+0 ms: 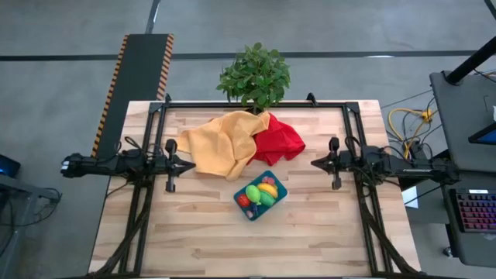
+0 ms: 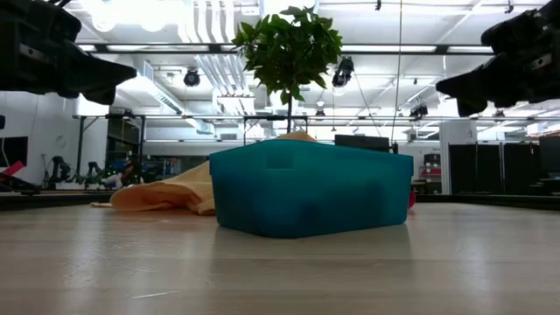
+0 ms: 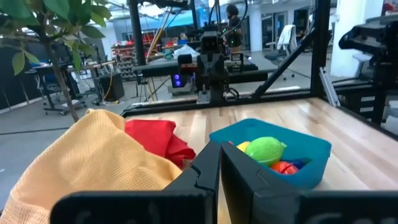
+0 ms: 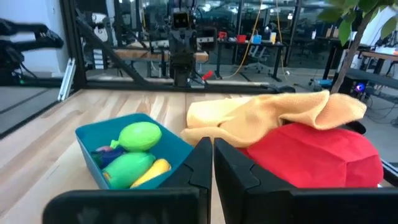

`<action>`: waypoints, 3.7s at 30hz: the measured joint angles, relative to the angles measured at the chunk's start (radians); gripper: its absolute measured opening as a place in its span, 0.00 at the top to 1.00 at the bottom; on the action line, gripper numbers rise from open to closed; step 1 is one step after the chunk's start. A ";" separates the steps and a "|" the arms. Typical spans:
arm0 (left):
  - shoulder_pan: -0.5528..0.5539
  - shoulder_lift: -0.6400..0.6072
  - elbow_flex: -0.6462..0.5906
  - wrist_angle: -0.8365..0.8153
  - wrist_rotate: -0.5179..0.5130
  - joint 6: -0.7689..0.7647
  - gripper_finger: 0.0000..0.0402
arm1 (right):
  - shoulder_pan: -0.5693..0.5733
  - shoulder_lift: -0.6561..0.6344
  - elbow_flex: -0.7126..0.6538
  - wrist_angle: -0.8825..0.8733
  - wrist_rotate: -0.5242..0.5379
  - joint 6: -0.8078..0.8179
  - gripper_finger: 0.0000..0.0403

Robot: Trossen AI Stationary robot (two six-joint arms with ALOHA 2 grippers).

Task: Pick and placing Produce into tupperware
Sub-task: Return to Home Position

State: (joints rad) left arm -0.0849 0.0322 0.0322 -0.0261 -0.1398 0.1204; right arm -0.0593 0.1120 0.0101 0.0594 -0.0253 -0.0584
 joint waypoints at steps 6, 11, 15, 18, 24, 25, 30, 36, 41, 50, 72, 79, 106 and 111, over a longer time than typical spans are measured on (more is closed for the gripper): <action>0.000 -0.008 0.000 -0.001 0.001 0.010 1.00 | 0.000 0.000 0.000 0.064 -0.008 0.030 0.98; 0.000 -0.008 0.000 0.001 0.002 0.009 1.00 | 0.000 0.001 0.000 0.049 -0.026 0.039 0.98; 0.000 -0.008 0.000 0.003 0.001 -0.009 1.00 | 0.000 0.001 0.000 0.050 -0.026 0.034 0.98; 0.000 -0.005 0.000 0.003 0.001 -0.009 1.00 | 0.000 0.001 0.000 0.050 -0.026 0.031 0.98; 0.000 0.015 0.000 0.004 0.001 -0.008 1.00 | 0.000 0.001 0.000 0.050 -0.026 0.120 0.98; 0.000 0.020 0.000 0.005 0.001 -0.008 1.00 | 0.000 0.001 0.000 0.050 -0.026 0.137 0.98; 0.000 0.039 0.000 0.007 0.000 -0.008 1.00 | 0.000 0.001 0.000 0.050 -0.026 0.168 0.98; 0.000 0.060 0.000 0.007 0.000 -0.008 1.00 | 0.000 0.001 0.000 0.050 -0.026 0.167 0.98; 0.000 0.076 0.000 0.008 0.000 -0.008 1.00 | 0.000 0.001 0.000 0.050 -0.026 0.170 0.98; 0.000 0.106 0.000 0.008 0.001 -0.008 1.00 | 0.000 0.001 0.000 0.049 -0.026 0.171 0.98; 0.000 0.156 0.000 0.009 0.001 -0.008 1.00 | 0.000 0.001 0.000 0.050 -0.026 0.171 0.98; 0.000 0.157 0.000 0.009 0.001 -0.008 1.00 | 0.000 0.001 0.000 0.050 -0.026 0.171 0.98; 0.000 0.157 0.000 0.009 0.001 -0.008 1.00 | 0.000 0.001 0.000 0.050 -0.026 0.171 0.98; 0.000 0.157 0.000 0.009 0.001 -0.008 1.00 | 0.000 0.001 0.000 0.050 -0.026 0.171 0.98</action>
State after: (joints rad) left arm -0.0846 0.1889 0.0322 -0.0170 -0.1390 0.1121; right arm -0.0594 0.1127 0.0101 0.1090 -0.0513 0.1123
